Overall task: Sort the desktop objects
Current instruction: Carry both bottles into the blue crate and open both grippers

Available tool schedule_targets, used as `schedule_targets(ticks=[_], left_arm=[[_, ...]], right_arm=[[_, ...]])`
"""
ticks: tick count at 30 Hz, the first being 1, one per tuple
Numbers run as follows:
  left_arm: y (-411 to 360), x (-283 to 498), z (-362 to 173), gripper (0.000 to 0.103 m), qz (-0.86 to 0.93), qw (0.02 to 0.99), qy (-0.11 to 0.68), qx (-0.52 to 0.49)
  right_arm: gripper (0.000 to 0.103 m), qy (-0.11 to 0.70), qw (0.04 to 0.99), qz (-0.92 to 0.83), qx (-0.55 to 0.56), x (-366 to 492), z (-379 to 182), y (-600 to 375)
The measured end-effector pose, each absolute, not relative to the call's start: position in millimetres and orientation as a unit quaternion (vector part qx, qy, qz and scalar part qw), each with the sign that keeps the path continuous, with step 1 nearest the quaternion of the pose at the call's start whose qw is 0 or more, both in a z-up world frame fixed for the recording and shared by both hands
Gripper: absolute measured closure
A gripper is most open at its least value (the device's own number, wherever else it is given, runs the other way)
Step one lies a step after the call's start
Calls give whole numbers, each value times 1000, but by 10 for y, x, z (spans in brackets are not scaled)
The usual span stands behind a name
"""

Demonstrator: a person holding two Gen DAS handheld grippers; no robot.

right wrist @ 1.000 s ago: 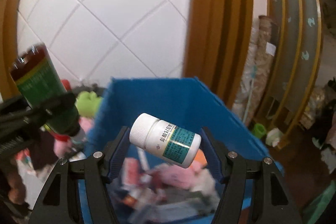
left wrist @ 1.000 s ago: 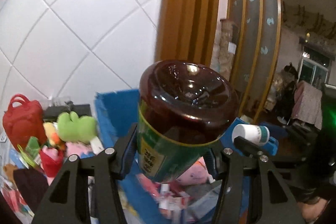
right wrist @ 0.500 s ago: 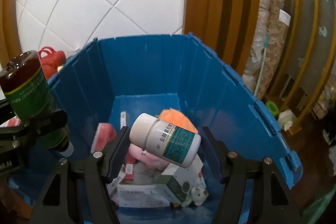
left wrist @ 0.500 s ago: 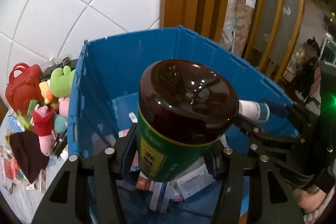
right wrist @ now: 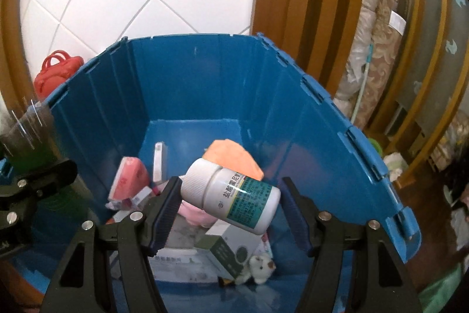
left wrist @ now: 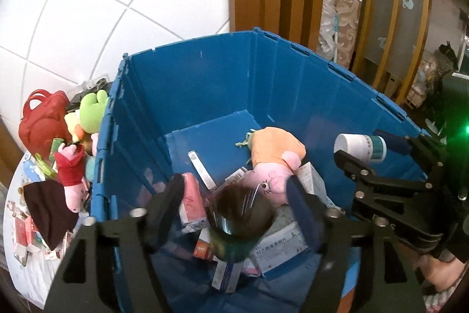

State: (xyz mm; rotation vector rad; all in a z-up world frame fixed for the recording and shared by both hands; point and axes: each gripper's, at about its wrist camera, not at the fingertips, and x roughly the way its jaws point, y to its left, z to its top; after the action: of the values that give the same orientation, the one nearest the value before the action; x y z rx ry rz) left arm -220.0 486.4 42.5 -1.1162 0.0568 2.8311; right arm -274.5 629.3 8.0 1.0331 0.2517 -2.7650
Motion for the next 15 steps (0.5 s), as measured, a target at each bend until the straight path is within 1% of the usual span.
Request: schedule_targets(ticks=[1,2,3,4,5,7,10,15], left_arm=[[4864,-2183,434,26,930,48,19,-363],[4860,-2180,440,26,931,46,18,-363],[4849,-2180,447,26,931,45,17,-363],[4839,-2166,460,26,932,44,15,-360],[4825,-2155,470,26,933,42,15,-358],[4791,-2124,496,26,936,37,14,-350],[4762,-2089,538,26,939,34,11,-342],[4685,-2000,612,26,945,33,4,-325]], right_arm=[[35,85,89,-930,347,-2739,84,6290],[33,85,90,-930,346,-2734,91,6294],[28,84,91,-930,345,-2728,95,6299],[13,83,89,-931,344,-2726,102,6303],[6,84,86,-932,341,-2718,112,6305],[5,85,86,-935,334,-2695,146,6304],[0,82,85,-938,326,-2646,209,6313],[0,83,87,-942,313,-2531,325,6306]])
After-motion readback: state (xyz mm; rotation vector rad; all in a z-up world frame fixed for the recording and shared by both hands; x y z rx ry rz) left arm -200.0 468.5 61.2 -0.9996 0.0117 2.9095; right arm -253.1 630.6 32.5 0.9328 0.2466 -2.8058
